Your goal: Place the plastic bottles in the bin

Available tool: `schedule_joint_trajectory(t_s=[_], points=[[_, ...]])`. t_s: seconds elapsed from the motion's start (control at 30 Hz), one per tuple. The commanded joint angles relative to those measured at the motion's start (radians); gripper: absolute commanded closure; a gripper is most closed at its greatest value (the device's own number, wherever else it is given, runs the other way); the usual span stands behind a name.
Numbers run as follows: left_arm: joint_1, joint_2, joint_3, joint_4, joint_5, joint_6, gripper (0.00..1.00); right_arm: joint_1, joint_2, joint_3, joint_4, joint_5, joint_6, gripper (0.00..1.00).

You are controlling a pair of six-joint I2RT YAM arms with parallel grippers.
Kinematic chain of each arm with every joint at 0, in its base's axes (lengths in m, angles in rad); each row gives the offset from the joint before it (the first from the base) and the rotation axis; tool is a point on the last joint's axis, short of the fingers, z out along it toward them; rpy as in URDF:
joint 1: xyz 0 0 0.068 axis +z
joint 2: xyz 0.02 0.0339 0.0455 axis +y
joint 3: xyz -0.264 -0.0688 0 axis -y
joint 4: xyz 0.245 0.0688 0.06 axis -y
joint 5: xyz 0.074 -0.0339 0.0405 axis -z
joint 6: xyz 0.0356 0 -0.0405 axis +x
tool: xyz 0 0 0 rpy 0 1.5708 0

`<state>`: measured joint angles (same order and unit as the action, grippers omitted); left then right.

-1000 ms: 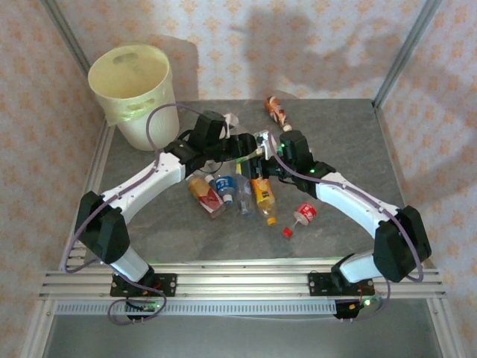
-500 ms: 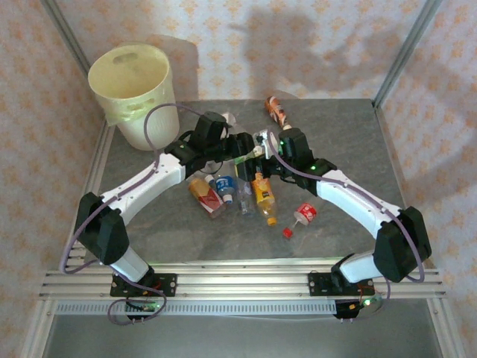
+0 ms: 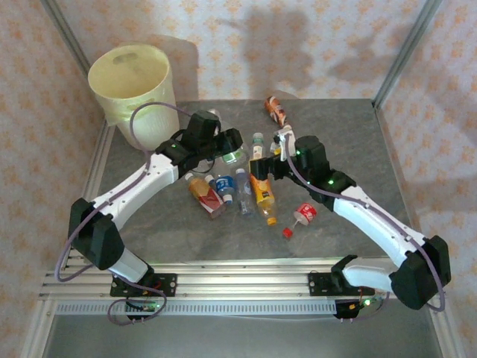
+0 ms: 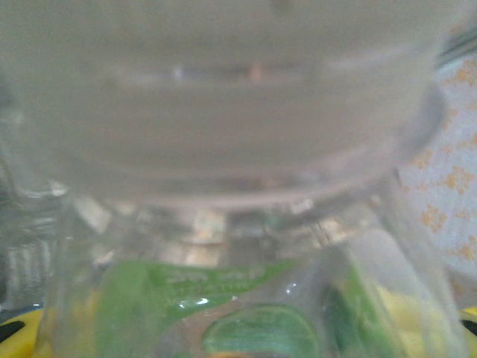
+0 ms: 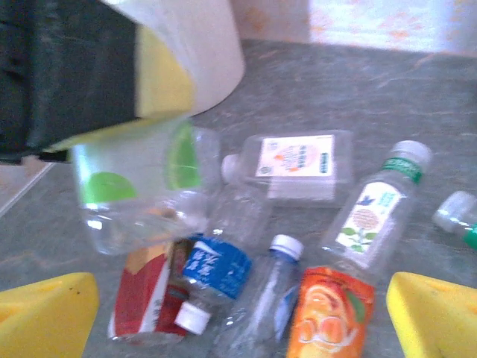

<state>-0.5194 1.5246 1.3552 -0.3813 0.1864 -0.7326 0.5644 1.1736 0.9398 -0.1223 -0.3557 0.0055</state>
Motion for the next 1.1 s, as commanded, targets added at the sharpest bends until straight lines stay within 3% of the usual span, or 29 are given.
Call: schedule_joint_trajectory(t_s=[0.0, 0.33, 0.57, 0.67, 0.9, 1.07], points=[[0.028, -0.065, -0.015, -0.039, -0.086, -0.004, 0.41, 0.005, -0.050, -0.024, 0.084, 0.170, 0.045, 0.01], [0.137, -0.185, -0.016, -0.135, -0.233, 0.025, 0.40, 0.005, -0.068, -0.038, 0.095, 0.323, 0.087, 0.01], [0.224, -0.279, 0.016, -0.128, -0.324, 0.083, 0.39, 0.003, -0.060, -0.055, 0.107, 0.307, 0.098, 0.01], [0.249, -0.307, 0.045, -0.097, -0.432, 0.133, 0.37, 0.003, -0.057, -0.056, 0.107, 0.326, 0.105, 0.01], [0.295, -0.278, 0.126, -0.009, -0.563, 0.313, 0.36, 0.002, -0.051, -0.013, 0.029, 0.339, 0.097, 0.01], [0.383, -0.177, 0.232, 0.068, -0.628, 0.398, 0.35, 0.003, -0.057, 0.005, 0.019, 0.340, 0.091, 0.01]])
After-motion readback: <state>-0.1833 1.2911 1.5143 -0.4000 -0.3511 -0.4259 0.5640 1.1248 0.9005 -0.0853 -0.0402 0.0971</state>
